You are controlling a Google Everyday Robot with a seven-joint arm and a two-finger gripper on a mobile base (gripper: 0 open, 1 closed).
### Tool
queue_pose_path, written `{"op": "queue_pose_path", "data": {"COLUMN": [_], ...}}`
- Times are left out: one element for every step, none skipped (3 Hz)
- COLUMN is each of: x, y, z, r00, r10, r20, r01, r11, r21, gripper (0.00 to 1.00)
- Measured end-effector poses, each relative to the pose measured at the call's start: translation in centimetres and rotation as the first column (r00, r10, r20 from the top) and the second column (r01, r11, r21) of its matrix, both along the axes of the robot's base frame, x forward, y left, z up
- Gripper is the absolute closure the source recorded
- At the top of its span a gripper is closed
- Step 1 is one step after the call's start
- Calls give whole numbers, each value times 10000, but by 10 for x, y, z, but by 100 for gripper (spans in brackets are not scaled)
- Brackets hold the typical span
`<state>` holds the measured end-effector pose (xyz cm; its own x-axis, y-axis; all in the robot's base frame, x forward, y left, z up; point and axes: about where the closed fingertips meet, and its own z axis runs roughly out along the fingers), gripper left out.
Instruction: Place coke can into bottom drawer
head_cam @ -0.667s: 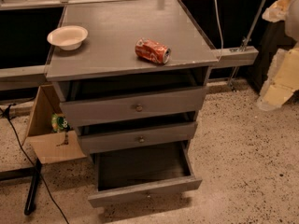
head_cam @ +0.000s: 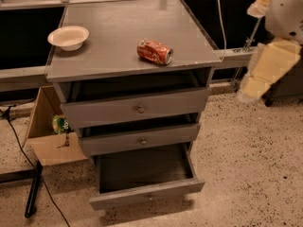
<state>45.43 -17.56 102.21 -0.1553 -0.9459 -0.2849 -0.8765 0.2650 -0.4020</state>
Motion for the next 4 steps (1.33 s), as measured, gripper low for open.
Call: {"op": "queue_pose_path", "data": {"x": [41, 89, 129, 167], "y": [25, 46, 58, 71], "z": [-10, -21, -27, -34], "r00": [9996, 9976, 9921, 9793], "r10": [-181, -637, -1227, -1977], "r20": [215, 288, 266, 431], "r01": [160, 575, 1128, 1778], "r11": [9955, 9820, 9643, 9425], "r21": [929, 1800, 2395, 2832], "gripper": [0, 0, 0, 0]}}
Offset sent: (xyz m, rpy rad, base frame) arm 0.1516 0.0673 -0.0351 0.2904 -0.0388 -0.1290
